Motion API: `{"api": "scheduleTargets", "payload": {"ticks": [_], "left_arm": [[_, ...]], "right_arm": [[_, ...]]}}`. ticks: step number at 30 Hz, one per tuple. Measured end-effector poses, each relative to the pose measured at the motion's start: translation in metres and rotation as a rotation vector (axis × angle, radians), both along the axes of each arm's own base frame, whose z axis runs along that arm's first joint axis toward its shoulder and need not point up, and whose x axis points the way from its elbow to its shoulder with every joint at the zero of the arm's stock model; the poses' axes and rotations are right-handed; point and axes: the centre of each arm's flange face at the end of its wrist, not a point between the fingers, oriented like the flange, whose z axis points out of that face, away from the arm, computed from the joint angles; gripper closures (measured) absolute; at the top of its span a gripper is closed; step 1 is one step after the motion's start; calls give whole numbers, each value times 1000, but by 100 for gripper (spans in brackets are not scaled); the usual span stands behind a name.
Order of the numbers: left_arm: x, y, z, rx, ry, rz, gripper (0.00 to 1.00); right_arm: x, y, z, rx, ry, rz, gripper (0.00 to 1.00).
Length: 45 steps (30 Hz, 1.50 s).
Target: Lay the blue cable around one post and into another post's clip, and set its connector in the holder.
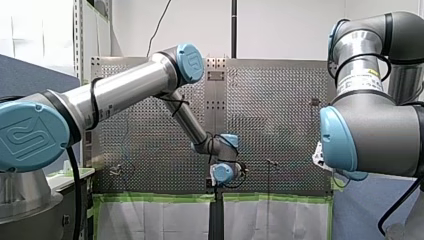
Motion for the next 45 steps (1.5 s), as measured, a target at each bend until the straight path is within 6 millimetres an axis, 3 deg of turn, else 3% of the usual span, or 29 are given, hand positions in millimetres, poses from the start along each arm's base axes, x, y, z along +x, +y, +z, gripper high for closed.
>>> {"api": "scheduleTargets", "payload": {"ticks": [5, 12, 16, 27, 45], "left_arm": [[-10, 4, -14, 42, 14, -8, 100], [-18, 2, -16, 100, 17, -24, 100], [-22, -1, -11, 122, 11, -34, 100], [-28, -20, 36, 96, -27, -58, 100], [-4, -19, 52, -11, -17, -55, 100]], "right_arm": [[2, 4, -15, 14, 14, -5, 100], [-2, 9, -33, 40, 49, -17, 100], [-1, 10, -26, 42, 77, 3, 100], [-8, 10, 10, 10, 94, 6, 100], [-21, 1, 21, -28, 8, -9, 100]]}}
